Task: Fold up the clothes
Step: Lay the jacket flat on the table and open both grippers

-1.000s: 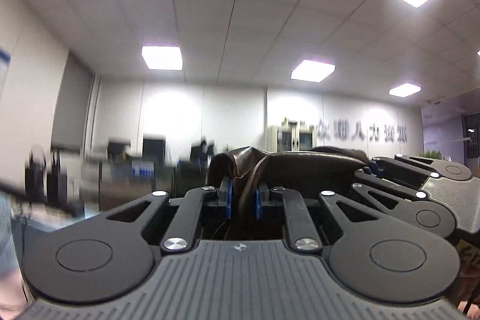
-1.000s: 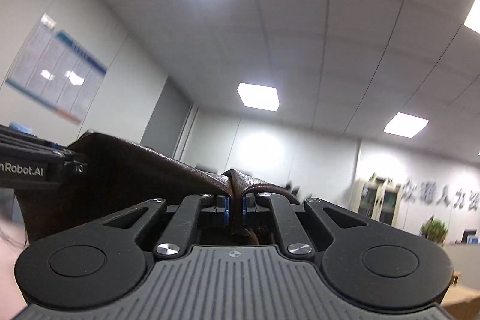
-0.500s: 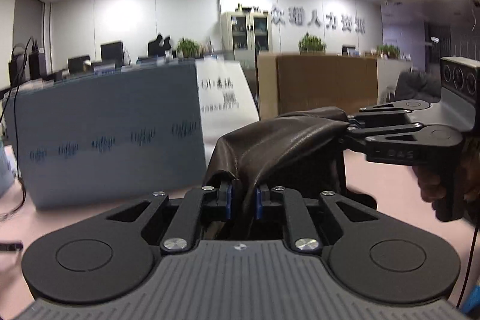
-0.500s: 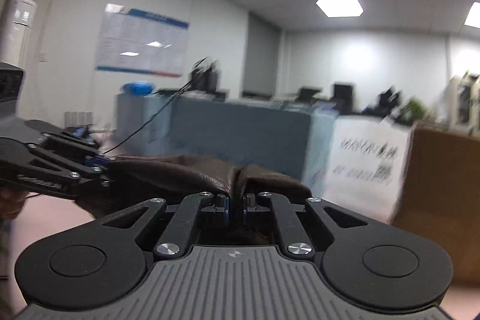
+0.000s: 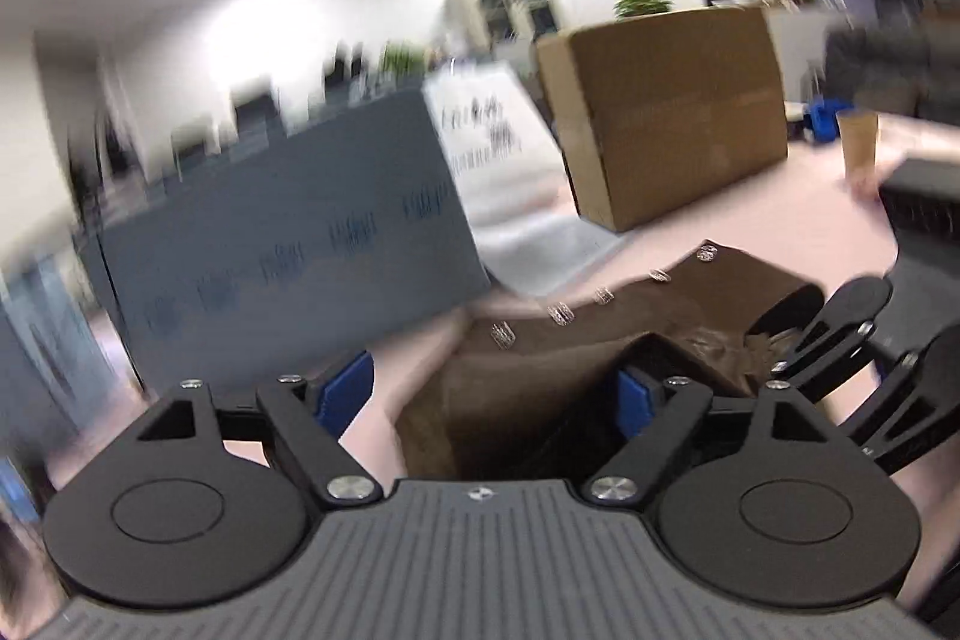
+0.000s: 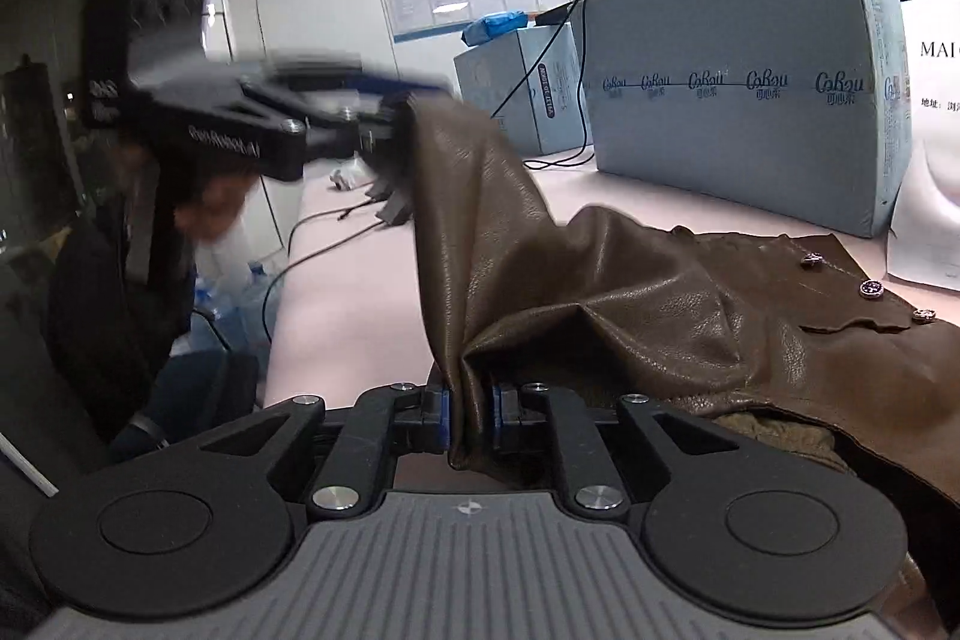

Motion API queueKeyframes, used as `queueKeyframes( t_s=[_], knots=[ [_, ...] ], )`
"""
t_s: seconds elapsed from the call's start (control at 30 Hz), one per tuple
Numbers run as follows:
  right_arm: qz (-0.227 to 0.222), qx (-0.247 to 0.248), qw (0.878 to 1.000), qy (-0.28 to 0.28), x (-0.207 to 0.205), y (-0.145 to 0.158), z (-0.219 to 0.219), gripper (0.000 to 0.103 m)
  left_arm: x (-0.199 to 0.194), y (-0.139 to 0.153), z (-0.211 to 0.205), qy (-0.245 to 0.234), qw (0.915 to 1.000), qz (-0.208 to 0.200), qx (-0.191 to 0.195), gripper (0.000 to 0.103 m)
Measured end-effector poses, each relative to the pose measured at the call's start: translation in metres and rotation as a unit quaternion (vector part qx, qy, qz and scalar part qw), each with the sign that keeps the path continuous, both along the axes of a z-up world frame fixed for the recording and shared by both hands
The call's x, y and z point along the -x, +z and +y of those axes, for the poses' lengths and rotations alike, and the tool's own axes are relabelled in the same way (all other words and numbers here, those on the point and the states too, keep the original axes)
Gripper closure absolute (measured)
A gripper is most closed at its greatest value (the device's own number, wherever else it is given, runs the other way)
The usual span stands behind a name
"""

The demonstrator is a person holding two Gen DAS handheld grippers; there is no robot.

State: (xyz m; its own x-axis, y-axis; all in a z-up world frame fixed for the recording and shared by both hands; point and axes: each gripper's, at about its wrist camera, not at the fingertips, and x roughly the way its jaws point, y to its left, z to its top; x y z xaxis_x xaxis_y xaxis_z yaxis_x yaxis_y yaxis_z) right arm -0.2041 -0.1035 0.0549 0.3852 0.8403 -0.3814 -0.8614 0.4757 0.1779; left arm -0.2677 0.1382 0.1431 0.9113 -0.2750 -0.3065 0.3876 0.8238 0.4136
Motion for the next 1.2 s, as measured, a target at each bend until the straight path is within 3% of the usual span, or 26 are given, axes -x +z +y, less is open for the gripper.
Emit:
queueKeyframes(
  t_s=[0.1, 0.2, 0.27, 0.3, 0.37, 0.47, 0.53, 0.6, 0.7, 0.77, 0.83, 0.93, 0.97, 1.0, 1.03, 1.07, 1.13, 1.2],
  knots=[
    [0.004, -0.005, 1.0, -0.006, -0.001, -0.007, -0.004, 0.091, 0.007, 0.018, -0.003, -0.007, 0.9995, -0.031, 0.002, 0.022],
    [0.019, 0.02, 1.0, -0.014, -0.001, -0.016, -0.002, 0.09, 0.005, 0.046, 0.009, 0.005, 0.9957, -0.047, 0.08, 0.021],
    [0.02, 0.038, 0.999, -0.015, 0.001, -0.021, -0.001, 0.087, -0.004, 0.062, 0.023, 0.0, 0.9878, -0.021, 0.154, 0.014],
    [0.014, 0.042, 0.999, -0.012, 0.003, -0.022, 0.001, 0.082, -0.015, 0.07, 0.03, -0.011, 0.9791, 0.013, 0.203, 0.01],
    [0.004, 0.045, 0.999, -0.005, 0.006, -0.022, 0.003, 0.072, -0.037, 0.071, 0.03, -0.032, 0.9684, 0.076, 0.235, 0.01],
    [-0.015, 0.036, 0.999, 0.003, 0.013, -0.019, 0.0, 0.058, -0.072, 0.043, -0.008, -0.028, 0.9776, 0.141, 0.154, 0.01],
    [-0.038, 0.029, 0.999, 0.006, 0.019, -0.015, -0.003, 0.048, -0.098, 0.005, -0.043, 0.005, 0.985, 0.161, 0.061, 0.01],
    [-0.062, 0.012, 0.998, 0.016, 0.028, -0.013, -0.012, 0.023, -0.119, -0.025, -0.059, 0.037, 0.9817, 0.186, 0.016, 0.01],
    [-0.109, -0.014, 0.994, 0.027, 0.041, -0.005, -0.028, 0.009, -0.148, -0.064, -0.054, 0.072, 0.9643, 0.253, 0.034, 0.01],
    [-0.143, -0.032, 0.989, 0.033, 0.049, 0.001, -0.04, 0.008, -0.156, -0.081, -0.041, 0.076, 0.9489, 0.298, 0.073, 0.01],
    [-0.161, -0.056, 0.985, -0.003, 0.044, 0.01, -0.061, 0.008, -0.164, -0.094, -0.027, 0.077, 0.9314, 0.335, 0.12, 0.01],
    [-0.144, -0.093, 0.982, -0.084, 0.025, 0.023, -0.088, 0.005, -0.166, -0.1, -0.022, 0.074, 0.9246, 0.347, 0.14, 0.012],
    [-0.125, -0.098, 0.978, -0.132, 0.015, 0.024, -0.095, 0.004, -0.166, -0.102, -0.023, 0.074, 0.9255, 0.344, 0.139, 0.015],
    [-0.106, -0.102, 0.972, -0.181, 0.004, 0.025, -0.102, 0.004, -0.165, -0.103, -0.025, 0.074, 0.9277, 0.339, 0.137, 0.026],
    [-0.087, -0.105, 0.964, -0.229, -0.007, 0.026, -0.109, 0.004, -0.165, -0.104, -0.027, 0.074, 0.9306, 0.333, 0.132, 0.041],
    [-0.072, -0.101, 0.954, -0.274, -0.016, 0.024, -0.113, 0.004, -0.164, -0.105, -0.028, 0.073, 0.9327, 0.329, 0.129, 0.049],
    [-0.049, -0.094, 0.936, -0.335, -0.03, 0.019, -0.119, 0.004, -0.161, -0.103, -0.034, 0.073, 0.938, 0.318, 0.116, 0.083],
    [-0.024, -0.078, 0.913, -0.399, -0.045, 0.013, -0.125, 0.004, -0.16, -0.104, -0.04, 0.098, 0.9417, 0.308, 0.092, 0.103]
  ],
)
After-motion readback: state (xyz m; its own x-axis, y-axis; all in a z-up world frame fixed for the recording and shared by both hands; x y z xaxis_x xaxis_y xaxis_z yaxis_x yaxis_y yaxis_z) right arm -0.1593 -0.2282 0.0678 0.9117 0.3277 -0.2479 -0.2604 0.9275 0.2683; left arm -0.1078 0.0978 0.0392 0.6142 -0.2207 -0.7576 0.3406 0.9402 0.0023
